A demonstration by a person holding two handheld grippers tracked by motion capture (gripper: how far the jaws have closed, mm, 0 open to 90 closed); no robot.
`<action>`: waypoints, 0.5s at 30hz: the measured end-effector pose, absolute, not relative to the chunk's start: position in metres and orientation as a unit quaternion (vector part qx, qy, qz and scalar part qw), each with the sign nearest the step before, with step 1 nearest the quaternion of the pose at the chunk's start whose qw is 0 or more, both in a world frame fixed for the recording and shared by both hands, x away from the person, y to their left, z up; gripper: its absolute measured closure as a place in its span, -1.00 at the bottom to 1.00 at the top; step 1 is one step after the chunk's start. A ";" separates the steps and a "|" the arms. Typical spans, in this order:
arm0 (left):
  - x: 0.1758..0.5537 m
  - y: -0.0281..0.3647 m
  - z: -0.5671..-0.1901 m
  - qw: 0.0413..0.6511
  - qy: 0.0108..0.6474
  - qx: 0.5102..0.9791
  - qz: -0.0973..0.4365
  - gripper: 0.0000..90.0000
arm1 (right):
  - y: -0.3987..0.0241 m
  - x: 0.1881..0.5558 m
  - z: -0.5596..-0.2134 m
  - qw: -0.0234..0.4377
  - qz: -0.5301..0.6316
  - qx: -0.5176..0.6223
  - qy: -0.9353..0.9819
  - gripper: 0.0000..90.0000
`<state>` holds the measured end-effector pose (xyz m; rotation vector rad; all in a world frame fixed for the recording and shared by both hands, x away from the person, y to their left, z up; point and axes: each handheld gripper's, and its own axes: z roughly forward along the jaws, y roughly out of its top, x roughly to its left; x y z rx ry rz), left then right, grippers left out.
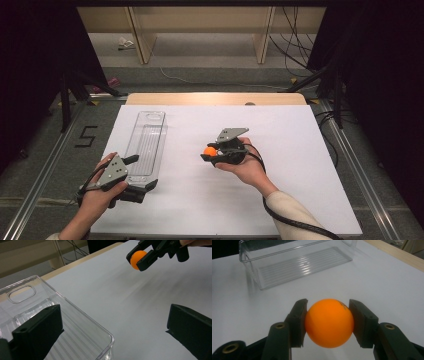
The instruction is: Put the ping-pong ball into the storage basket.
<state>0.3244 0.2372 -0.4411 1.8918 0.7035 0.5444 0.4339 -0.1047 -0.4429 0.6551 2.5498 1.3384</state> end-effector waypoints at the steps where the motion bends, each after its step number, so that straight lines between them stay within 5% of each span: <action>1: 0.324 0.237 -0.441 0.502 0.291 0.783 0.225 -1.00 | -0.104 0.434 -0.443 0.094 0.452 0.220 0.859 0.14; 15: 0.324 0.237 -0.441 0.501 0.290 0.783 0.225 -1.00 | -0.100 0.436 -0.443 0.098 0.453 0.220 0.858 0.14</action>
